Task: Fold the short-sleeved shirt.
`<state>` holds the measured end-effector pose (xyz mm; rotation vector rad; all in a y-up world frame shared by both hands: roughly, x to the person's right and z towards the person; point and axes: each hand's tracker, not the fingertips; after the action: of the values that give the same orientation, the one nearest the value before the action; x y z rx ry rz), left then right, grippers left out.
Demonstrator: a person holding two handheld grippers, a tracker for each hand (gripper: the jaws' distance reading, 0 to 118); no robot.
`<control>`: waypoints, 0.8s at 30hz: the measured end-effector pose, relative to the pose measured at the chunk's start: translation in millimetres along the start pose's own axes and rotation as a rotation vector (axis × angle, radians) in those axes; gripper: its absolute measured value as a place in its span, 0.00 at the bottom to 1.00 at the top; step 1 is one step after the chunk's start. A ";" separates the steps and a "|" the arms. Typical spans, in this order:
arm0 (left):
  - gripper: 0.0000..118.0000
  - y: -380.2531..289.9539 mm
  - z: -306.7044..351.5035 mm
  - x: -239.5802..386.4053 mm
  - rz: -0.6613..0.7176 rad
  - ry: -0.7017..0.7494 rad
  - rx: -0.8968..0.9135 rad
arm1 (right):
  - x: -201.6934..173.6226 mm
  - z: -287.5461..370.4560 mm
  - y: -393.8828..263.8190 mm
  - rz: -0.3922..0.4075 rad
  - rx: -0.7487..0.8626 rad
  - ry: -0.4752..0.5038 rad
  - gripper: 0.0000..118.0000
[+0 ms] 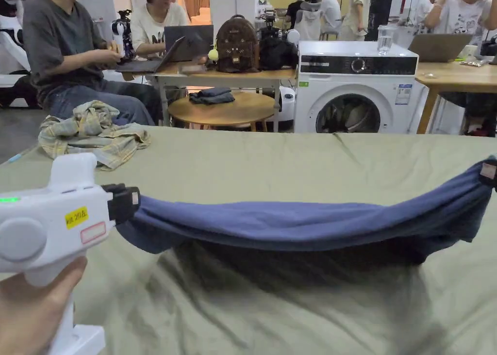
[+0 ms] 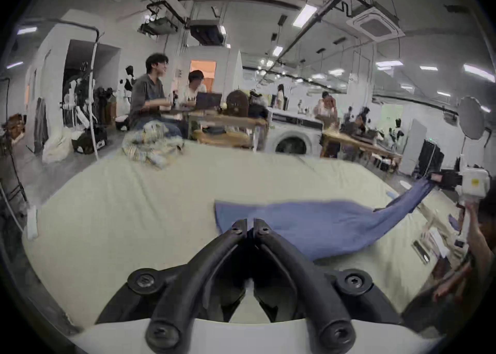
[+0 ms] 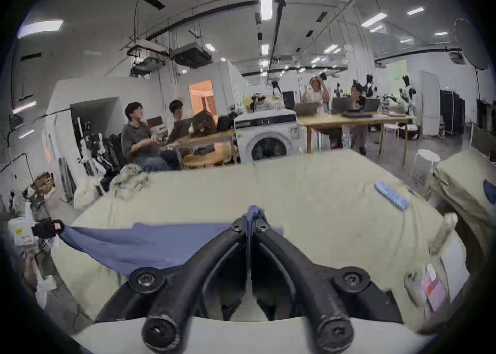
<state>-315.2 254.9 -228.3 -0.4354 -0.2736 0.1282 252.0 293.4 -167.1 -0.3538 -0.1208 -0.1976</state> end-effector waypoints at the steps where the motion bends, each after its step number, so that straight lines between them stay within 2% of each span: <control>1: 0.00 -22.7 11.5 -0.2 -0.008 0.007 -0.019 | 7.0 11.5 -20.4 0.000 -0.041 0.011 0.00; 6: 0.00 -107.7 45.6 -11.4 0.026 0.044 -0.134 | 28.8 52.6 -108.2 -0.027 -0.159 -0.015 0.00; 8: 0.00 -131.8 50.1 -19.9 0.080 0.036 -0.168 | 33.4 62.4 -138.1 -0.035 -0.207 -0.023 0.00; 15: 0.00 -168.3 36.1 -28.1 0.091 0.043 -0.250 | 43.9 73.4 -196.1 -0.037 -0.272 -0.069 0.00; 16: 0.00 -171.8 32.9 -28.9 0.093 0.040 -0.256 | 40.7 72.3 -203.5 -0.033 -0.292 -0.069 0.04; 17: 0.01 -173.7 28.6 -30.5 0.103 0.045 -0.275 | 39.9 69.7 -209.0 -0.002 -0.332 -0.082 0.16; 18: 0.11 -174.4 25.2 -33.1 0.115 0.059 -0.291 | 39.7 69.1 -212.9 0.024 -0.340 -0.101 0.33; 19: 0.31 -175.2 23.2 -37.5 0.143 0.054 -0.302 | 40.5 69.6 -217.0 0.028 -0.333 -0.114 0.46; 20: 0.37 -174.7 23.8 -41.0 0.159 0.051 -0.300 | 45.3 67.7 -220.2 0.025 -0.330 -0.114 0.46; 22: 0.39 -169.3 31.8 -43.4 0.162 0.056 -0.269 | 46.1 73.6 -213.0 0.039 -0.310 -0.113 0.46; 24: 0.42 -153.6 37.6 -41.1 0.101 0.086 -0.195 | 38.5 79.9 -200.1 0.086 -0.242 -0.120 0.46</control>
<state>-355.5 124.4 -138.8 -0.6472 -0.1799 0.1818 240.2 131.3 -20.6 -0.6115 -0.2000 -0.1062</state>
